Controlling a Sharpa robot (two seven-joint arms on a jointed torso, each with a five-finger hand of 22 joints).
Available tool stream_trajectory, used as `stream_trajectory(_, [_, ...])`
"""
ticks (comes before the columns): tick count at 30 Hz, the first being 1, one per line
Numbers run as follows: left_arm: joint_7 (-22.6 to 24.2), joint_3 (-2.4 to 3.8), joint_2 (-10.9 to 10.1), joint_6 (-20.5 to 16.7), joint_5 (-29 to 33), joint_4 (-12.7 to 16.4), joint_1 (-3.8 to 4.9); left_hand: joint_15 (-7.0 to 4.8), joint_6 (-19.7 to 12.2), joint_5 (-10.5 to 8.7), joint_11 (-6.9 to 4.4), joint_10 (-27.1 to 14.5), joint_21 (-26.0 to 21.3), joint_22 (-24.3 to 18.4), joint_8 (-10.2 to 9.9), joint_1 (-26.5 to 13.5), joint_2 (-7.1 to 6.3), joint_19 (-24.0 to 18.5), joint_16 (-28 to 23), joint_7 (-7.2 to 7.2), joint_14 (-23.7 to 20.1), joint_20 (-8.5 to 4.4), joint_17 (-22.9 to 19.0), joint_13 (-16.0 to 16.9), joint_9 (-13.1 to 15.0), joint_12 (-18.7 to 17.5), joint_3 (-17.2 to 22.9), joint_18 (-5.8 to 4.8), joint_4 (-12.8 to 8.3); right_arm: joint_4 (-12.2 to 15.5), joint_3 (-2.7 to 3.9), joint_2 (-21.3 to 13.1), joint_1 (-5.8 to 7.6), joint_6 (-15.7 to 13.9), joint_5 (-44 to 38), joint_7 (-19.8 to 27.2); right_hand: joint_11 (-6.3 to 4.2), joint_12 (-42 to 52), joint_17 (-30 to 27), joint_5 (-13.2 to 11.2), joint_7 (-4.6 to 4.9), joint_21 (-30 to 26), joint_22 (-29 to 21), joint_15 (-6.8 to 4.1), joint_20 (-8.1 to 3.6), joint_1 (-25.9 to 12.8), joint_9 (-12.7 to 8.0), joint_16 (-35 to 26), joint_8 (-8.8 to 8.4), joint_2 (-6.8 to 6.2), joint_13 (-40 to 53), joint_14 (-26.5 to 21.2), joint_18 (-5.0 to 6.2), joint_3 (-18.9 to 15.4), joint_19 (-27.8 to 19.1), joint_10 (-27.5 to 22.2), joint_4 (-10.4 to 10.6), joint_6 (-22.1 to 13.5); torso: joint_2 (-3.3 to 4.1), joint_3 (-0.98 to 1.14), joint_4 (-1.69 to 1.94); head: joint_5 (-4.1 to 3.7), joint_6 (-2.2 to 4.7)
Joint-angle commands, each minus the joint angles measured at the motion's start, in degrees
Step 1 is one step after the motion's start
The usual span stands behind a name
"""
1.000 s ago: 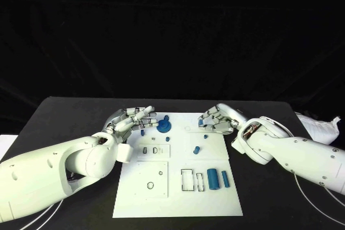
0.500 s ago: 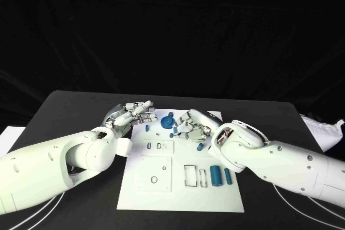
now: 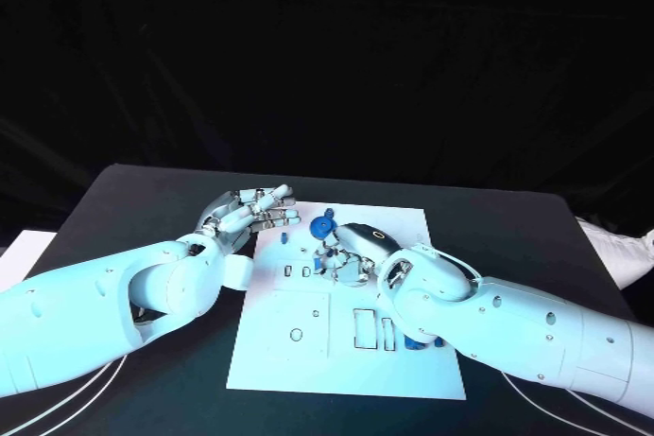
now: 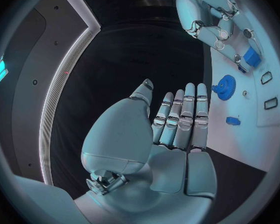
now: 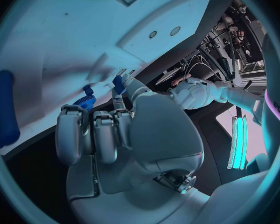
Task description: Assemble the parts on the task board
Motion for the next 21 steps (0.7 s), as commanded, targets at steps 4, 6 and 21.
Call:
stream_trajectory(4, [0.83,0.04,0.13,0.85,0.27,0.1,0.07,0.3,-0.34,-0.28,-0.05,-0.3,-0.22,-0.09,-0.25,0.4,0.26,0.12,-0.33,1.48,-0.23,0.32,0.08,-0.06,-0.06,-0.19,0.01,0.11,-0.44,-1.07,-0.26,1.26,-0.46,1.85,-3.17,-3.27,-0.11,-0.24,14.61,0.6,-1.02,-0.18,-0.14,-0.25,-0.15,-0.35,0.88,0.02,0.18,0.34,8.9,5.98,-0.76,0.32,-0.1,1.36,0.05,0.82,0.05,0.09,0.04,0.09,-0.26])
stream_trajectory(6, [0.82,0.04,0.16,0.86,0.27,0.1,0.07,0.3,-0.34,-0.28,-0.05,-0.3,-0.22,-0.09,-0.25,0.4,0.26,0.12,-0.33,1.48,-0.23,0.32,0.08,-0.06,-0.06,-0.19,0.01,0.11,-0.44,-1.33,-0.32,1.51,-0.52,1.95,-3.25,-3.45,-0.11,-0.24,14.61,0.69,-1.01,-0.18,-0.14,-0.24,-0.14,-0.41,0.88,0.02,0.16,0.32,8.9,5.98,-0.76,0.33,-0.1,1.36,0.05,0.8,0.04,0.08,0.03,0.11,-0.28])
stream_trajectory(21, [0.75,0.04,0.22,0.9,0.29,0.06,0.08,0.3,-0.34,-0.28,-0.05,-0.3,-0.22,-0.09,-0.25,0.4,0.26,0.12,-0.33,1.48,-0.23,0.32,0.08,-0.06,-0.06,-0.19,0.01,0.11,-0.44,-1.7,-0.45,1.7,-0.62,4.19,-3.82,-4.5,0.08,-0.46,14.52,1.0,-0.79,-0.33,-0.38,-0.1,-0.03,-1.65,0.83,-0.03,-0.18,-0.56,8.79,5.96,-0.72,-0.01,-0.18,1.25,0.24,0.43,0.06,0.11,-0.13,0.37,-0.61])
